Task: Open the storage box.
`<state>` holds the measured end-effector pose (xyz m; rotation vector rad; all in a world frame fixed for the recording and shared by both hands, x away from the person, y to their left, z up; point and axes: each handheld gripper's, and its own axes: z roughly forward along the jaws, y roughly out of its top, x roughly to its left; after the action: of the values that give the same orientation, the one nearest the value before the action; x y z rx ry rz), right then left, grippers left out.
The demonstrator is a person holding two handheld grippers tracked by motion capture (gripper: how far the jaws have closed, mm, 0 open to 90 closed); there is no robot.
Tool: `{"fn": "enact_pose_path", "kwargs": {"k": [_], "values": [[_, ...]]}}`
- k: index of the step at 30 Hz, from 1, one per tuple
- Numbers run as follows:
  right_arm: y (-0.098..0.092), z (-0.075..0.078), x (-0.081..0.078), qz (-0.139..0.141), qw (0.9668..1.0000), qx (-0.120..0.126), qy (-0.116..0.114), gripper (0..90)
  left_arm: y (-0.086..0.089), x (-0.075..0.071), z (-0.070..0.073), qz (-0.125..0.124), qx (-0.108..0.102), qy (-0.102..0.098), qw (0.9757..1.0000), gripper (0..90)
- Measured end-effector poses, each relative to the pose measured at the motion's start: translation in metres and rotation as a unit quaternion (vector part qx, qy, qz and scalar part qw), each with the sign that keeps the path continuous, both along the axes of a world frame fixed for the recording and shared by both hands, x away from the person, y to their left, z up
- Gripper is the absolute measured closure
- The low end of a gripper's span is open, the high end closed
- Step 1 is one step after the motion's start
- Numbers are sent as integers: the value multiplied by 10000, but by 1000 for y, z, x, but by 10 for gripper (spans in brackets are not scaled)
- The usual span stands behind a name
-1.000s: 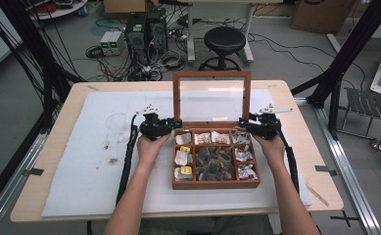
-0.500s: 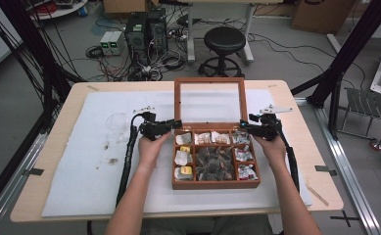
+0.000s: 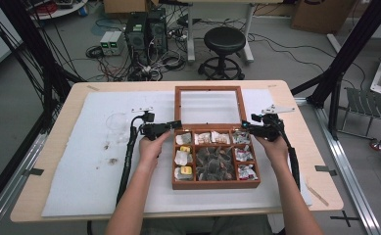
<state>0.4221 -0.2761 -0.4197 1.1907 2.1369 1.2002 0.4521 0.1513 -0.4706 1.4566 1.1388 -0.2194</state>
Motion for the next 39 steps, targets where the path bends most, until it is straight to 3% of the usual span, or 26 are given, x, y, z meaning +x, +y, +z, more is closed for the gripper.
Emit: {"fn": "enact_pose_path", "kwargs": {"k": [9,16,21,25,33,39], "values": [[-2,3,-3,-100,9999,-51,3,413,0,1,-3,85,-61,284,9995,550],[-4,5,-5,-113,9999,14,26,405,1,1,-4,127,-97,412,9990,541],[-5,7,-7,-101,9999,48,-23,404,0,0,-3,177,7,388,9991,516],[-5,7,-7,-82,10000,38,-9,403,0,-2,2,306,294,237,9988,489],[-5,8,-9,-78,9999,77,-39,395,2,-4,6,401,560,198,9974,393],[-6,16,-17,-47,9998,123,-179,383,-1,-13,20,516,1253,-184,9906,343]]}}
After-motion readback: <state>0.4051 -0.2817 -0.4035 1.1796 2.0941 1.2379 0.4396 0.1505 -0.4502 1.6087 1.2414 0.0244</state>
